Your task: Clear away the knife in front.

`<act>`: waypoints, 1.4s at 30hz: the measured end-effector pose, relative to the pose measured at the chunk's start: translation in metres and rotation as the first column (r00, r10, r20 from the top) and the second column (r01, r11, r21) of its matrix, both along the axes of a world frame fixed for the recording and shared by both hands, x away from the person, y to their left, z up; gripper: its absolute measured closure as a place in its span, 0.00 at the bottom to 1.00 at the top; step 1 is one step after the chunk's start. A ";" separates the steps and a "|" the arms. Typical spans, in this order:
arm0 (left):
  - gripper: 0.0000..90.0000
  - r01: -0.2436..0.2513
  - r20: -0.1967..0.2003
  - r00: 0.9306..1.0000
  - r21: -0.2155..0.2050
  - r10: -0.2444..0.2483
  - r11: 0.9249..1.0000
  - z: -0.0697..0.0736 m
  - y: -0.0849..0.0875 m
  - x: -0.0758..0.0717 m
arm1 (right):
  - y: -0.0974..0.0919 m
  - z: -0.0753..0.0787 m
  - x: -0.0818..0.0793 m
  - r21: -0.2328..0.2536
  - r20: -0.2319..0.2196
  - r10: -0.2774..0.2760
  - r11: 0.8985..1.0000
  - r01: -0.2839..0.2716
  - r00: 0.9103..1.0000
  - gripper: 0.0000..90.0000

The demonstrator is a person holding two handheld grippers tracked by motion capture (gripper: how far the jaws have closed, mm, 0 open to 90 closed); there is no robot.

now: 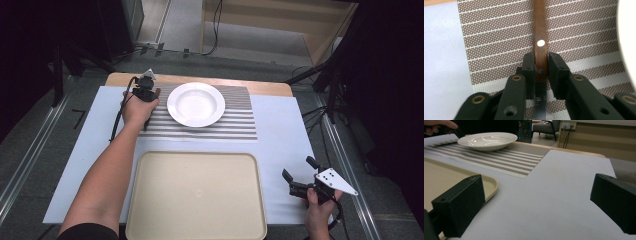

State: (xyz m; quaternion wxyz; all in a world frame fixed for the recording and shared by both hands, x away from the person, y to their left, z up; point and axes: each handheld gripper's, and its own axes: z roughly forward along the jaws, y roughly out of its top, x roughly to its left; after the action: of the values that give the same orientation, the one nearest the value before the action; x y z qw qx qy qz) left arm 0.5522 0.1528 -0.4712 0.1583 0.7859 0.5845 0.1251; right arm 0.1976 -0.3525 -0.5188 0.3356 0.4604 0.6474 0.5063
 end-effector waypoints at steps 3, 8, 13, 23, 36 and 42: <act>0.85 -0.016 -0.021 1.000 -0.041 0.015 0.999 0.001 0.005 0.002 | 0.000 0.000 0.000 0.000 0.000 0.000 1.000 0.000 1.000 0.00; 0.85 0.015 -0.017 1.000 -0.003 -0.015 1.000 0.000 0.001 0.002 | 0.000 0.000 0.000 0.000 0.001 -0.001 1.000 0.001 1.000 0.00; 0.85 0.015 -0.019 1.000 -0.039 -0.015 0.999 0.000 0.007 0.002 | 0.000 0.000 0.000 0.000 -0.001 0.000 1.000 0.000 1.000 0.00; 0.86 0.043 -0.028 0.999 -0.079 -0.045 0.996 0.002 0.014 0.002 | -0.001 0.000 0.000 0.004 0.001 -0.003 1.000 0.003 1.000 0.00; 0.86 0.085 0.000 0.996 -0.078 -0.086 0.993 0.013 0.021 -0.009 | -0.001 0.000 0.000 0.003 0.003 0.001 1.000 -0.001 1.000 0.00; 0.86 0.127 0.037 0.992 -0.085 -0.124 0.988 0.027 0.023 -0.021 | -0.001 0.000 0.000 0.002 0.001 0.000 1.000 0.000 1.000 0.00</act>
State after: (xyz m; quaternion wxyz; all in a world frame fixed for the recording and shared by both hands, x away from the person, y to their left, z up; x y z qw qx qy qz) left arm 0.5313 0.1754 -0.4439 0.2091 0.8114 0.5362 0.1019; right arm 0.1979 -0.3536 -0.5191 0.3353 0.4607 0.6466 0.5072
